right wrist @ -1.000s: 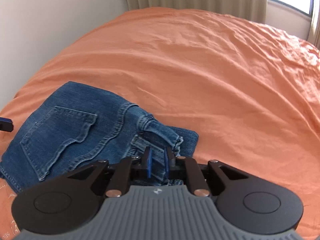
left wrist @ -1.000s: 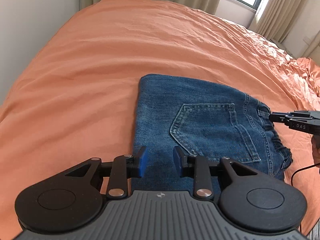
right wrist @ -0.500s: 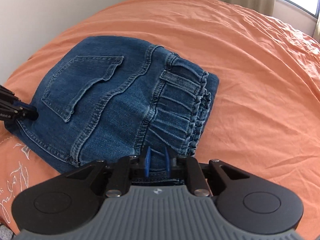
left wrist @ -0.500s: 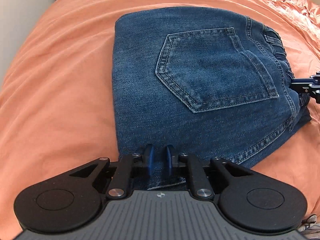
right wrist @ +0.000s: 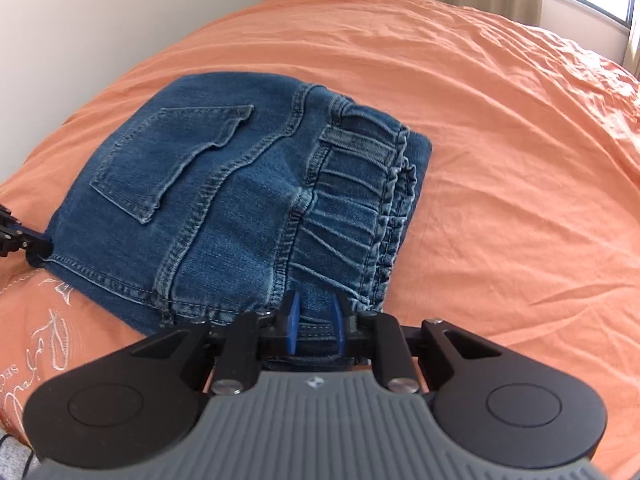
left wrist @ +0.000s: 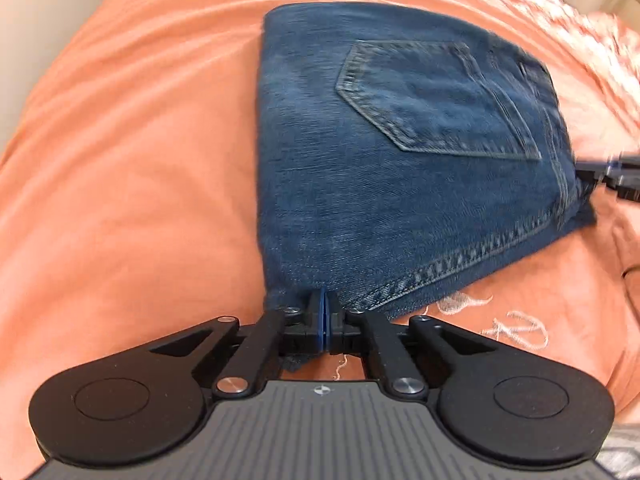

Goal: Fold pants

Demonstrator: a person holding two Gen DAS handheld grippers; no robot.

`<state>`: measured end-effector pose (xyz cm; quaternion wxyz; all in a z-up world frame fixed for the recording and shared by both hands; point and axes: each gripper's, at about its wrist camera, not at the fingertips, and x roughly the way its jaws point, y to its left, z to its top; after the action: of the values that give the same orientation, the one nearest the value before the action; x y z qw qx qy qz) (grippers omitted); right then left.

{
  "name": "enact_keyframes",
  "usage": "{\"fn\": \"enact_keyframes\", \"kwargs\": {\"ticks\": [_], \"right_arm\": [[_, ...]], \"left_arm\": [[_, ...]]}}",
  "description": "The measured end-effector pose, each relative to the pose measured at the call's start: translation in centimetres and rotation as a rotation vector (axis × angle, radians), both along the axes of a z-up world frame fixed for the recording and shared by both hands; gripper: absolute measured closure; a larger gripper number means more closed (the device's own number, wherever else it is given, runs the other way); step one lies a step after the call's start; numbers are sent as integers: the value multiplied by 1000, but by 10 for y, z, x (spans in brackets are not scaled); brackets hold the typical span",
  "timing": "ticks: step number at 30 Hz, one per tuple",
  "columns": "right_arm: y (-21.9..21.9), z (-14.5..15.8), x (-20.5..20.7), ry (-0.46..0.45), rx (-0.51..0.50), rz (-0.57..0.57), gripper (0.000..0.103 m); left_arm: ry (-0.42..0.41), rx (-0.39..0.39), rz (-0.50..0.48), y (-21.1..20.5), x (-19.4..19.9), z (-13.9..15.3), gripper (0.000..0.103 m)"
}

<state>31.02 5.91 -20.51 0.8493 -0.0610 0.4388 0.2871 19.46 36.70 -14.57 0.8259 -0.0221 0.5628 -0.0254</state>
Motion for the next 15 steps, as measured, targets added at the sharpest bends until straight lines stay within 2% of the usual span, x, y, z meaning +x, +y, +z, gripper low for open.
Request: {"fn": "enact_keyframes", "kwargs": {"ticks": [4, 7, 8, 10, 13, 15], "right_arm": [[1, 5, -1, 6, -8, 0, 89], [-6, 17, -6, 0, 7, -3, 89], [-11, 20, -9, 0, 20, -10, 86], [-22, 27, -16, -1, 58, -34, 74], [-39, 34, -20, -12, 135, -80, 74], [-42, 38, -14, -13, 154, -109, 74]], "left_arm": [[2, -18, 40, 4, -8, 1, 98], [52, 19, 20, 3, -18, 1, 97], [76, 56, 17, 3, -21, -2, 97], [58, 65, 32, 6, -31, -1, 97], [0, 13, 82, 12, -40, 15, 94], [-42, 25, 83, 10, -39, 27, 94]]}}
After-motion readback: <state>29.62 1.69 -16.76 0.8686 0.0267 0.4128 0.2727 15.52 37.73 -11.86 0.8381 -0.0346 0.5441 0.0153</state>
